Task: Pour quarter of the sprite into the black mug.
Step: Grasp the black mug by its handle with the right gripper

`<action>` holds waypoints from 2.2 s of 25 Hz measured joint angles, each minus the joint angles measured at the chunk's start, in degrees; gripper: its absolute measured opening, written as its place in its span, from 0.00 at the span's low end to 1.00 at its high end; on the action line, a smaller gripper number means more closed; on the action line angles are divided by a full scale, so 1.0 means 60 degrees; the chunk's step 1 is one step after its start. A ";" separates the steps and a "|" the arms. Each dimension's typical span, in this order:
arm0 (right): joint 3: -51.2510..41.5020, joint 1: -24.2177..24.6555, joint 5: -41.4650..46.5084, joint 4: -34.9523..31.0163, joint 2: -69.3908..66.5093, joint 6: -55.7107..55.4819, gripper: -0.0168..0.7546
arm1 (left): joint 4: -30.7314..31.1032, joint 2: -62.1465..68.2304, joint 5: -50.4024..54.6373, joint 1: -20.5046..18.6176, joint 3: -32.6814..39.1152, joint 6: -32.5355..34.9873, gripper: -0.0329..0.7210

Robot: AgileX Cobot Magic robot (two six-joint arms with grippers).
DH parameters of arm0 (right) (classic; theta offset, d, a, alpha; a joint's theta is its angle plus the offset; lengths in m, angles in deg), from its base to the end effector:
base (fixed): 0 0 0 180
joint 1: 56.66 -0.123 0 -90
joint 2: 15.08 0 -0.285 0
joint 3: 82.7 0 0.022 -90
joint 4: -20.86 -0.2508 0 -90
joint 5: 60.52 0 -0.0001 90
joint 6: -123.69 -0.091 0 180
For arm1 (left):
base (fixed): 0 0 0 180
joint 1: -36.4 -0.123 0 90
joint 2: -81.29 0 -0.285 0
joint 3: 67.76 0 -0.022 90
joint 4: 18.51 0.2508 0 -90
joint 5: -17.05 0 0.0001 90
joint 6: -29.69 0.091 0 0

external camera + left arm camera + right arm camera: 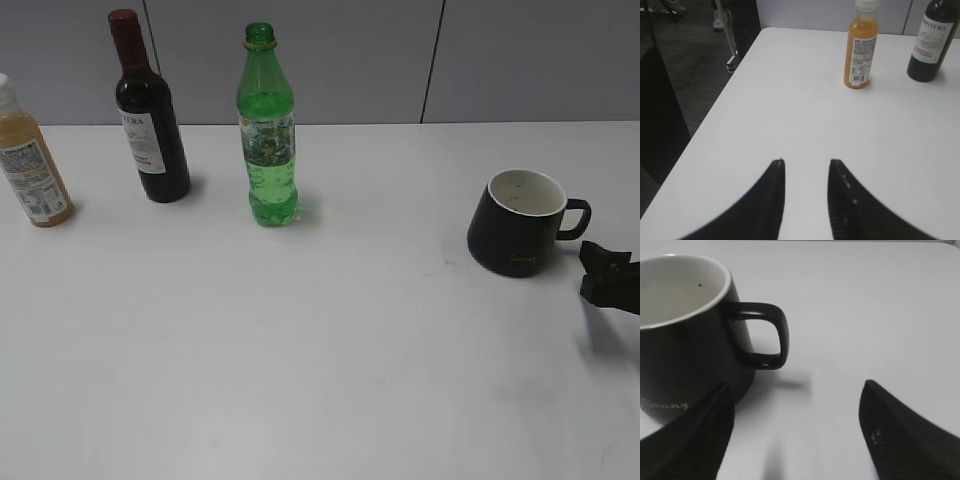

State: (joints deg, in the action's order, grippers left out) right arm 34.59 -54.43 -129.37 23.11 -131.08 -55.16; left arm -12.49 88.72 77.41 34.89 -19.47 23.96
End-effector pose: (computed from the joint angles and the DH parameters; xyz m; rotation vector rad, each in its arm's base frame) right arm 0.2380 -0.0059 0.0979 -0.0202 1.9174 -0.0141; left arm -0.0065 0.0081 0.2796 -0.1328 2.0181 0.0787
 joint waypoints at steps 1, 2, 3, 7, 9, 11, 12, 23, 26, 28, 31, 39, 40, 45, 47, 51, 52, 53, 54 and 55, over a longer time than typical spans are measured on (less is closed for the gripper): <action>0.0080 0.0000 -0.0011 0.0000 -0.0149 0.0000 0.79 | 0.0000 0.0000 0.0000 0.0000 0.0000 0.0000 0.36; 0.0172 0.0000 -0.0021 -0.0012 -0.0252 0.0000 0.79 | 0.0000 0.0000 0.0000 0.0000 0.0000 0.0000 0.36; 0.0256 0.0000 -0.0032 -0.0023 -0.0354 0.0004 0.79 | 0.0000 0.0000 0.0000 0.0000 0.0000 0.0000 0.36; 0.0583 0.0000 -0.0041 -0.0050 -0.0714 0.0004 0.79 | 0.0000 0.0000 0.0000 0.0000 0.0000 0.0000 0.36; 0.0694 0.0000 -0.0041 -0.0050 -0.0898 0.0012 0.79 | 0.0000 0.0000 0.0000 0.0000 0.0000 0.0000 0.36; 0.0779 0.0000 -0.0041 -0.0071 -0.1041 0.0012 0.79 | 0.0000 0.0000 0.0000 0.0000 0.0000 0.0000 0.36; 0.0793 0.0000 -0.0048 -0.0073 -0.1071 0.0012 0.79 | 0.0000 0.0000 0.0000 0.0000 0.0000 0.0000 0.36; 0.1268 0.0000 -0.0059 -0.0118 -0.1089 -0.0005 0.79 | 0.0000 0.0000 0.0000 0.0000 0.0000 0.0000 0.36; 0.1391 0.0000 -0.0059 -0.0127 -0.1089 -0.0005 0.79 | 0.0000 0.0000 0.0000 0.0000 0.0000 0.0000 0.36; 0.1463 0.0000 -0.0059 -0.0127 -0.1089 -0.0005 0.79 | 0.0000 0.0000 0.0000 0.0000 0.0000 0.0000 0.36; 0.1485 0.0000 -0.0082 -0.0135 -0.1186 -0.0005 0.79 | 0.0000 0.0000 0.0000 0.0000 0.0000 0.0000 0.36; 0.1589 0.0000 -0.0111 -0.0135 -0.1660 -0.0066 0.79 | 0.0000 0.0000 0.0000 0.0000 0.0000 0.0000 0.36; 0.1587 0.0000 -0.0111 -0.0135 -0.1660 -0.0094 0.79 | 0.0000 0.0000 0.0000 0.0000 0.0000 0.0000 0.36; 0.1587 0.0000 -0.0111 -0.0117 -0.1660 -0.0256 0.79 | 0.0000 0.0000 0.0000 0.0000 0.0000 0.0000 0.36; 0.1649 0.0000 -0.0102 -0.0106 -0.1663 -0.0257 0.79 | 0.0000 0.0000 0.0000 0.0000 0.0000 0.0000 0.36; 0.1974 0.0000 -0.0113 -0.0068 -0.1663 -0.0267 0.79 | 0.0000 0.0000 0.0000 0.0000 0.0000 0.0000 0.36; 0.2025 0.0000 -0.0112 -0.0066 -0.1663 -0.0267 0.79 | 0.0000 0.0000 0.0000 0.0000 0.0000 0.0000 0.36; 0.2058 0.0000 -0.0112 -0.0057 -0.1663 -0.0267 0.79 | 0.0000 0.0000 0.0000 0.0000 0.0000 0.0000 0.36; 0.2079 0.0000 -0.0112 -0.0057 -0.1663 -0.0267 0.79 | 0.0000 0.0000 0.0000 0.0000 0.0000 0.0000 0.36; 0.2100 0.0000 -0.0112 -0.0057 -0.1663 -0.0267 0.79 | 0.0000 0.0000 0.0000 0.0000 0.0000 0.0000 0.36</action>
State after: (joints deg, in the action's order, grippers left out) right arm 47.19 -54.43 -130.04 22.76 -141.06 -56.76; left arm -12.49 88.72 77.41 34.89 -19.47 23.96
